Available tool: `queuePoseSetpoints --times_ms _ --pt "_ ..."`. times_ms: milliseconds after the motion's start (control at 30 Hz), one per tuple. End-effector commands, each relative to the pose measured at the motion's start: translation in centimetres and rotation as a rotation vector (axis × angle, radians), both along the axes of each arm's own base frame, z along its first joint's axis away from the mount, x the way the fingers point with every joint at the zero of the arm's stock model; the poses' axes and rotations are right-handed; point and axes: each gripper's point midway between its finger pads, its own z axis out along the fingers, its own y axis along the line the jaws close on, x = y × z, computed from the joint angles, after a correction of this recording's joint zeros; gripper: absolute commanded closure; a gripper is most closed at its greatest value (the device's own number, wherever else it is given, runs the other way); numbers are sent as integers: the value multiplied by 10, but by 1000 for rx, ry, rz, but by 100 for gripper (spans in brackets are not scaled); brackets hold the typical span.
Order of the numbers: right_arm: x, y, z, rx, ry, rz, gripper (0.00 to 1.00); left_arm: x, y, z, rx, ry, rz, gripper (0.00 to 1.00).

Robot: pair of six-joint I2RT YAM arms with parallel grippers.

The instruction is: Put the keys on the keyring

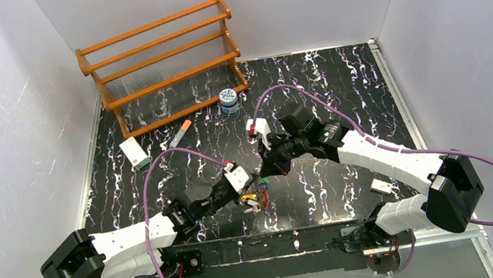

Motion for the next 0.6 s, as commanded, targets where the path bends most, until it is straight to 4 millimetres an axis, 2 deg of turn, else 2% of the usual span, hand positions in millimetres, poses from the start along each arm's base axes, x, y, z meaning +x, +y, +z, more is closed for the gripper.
queuePoseSetpoints --times_ms 0,100,567 --pt "8 10 22 50 -60 -1 99 3 -6 20 -45 -22 3 100" --pt "11 8 24 50 -75 -22 99 3 -6 20 -47 -23 2 100" --pt "24 -3 9 0 -102 -133 99 2 -4 22 -55 -24 3 100"
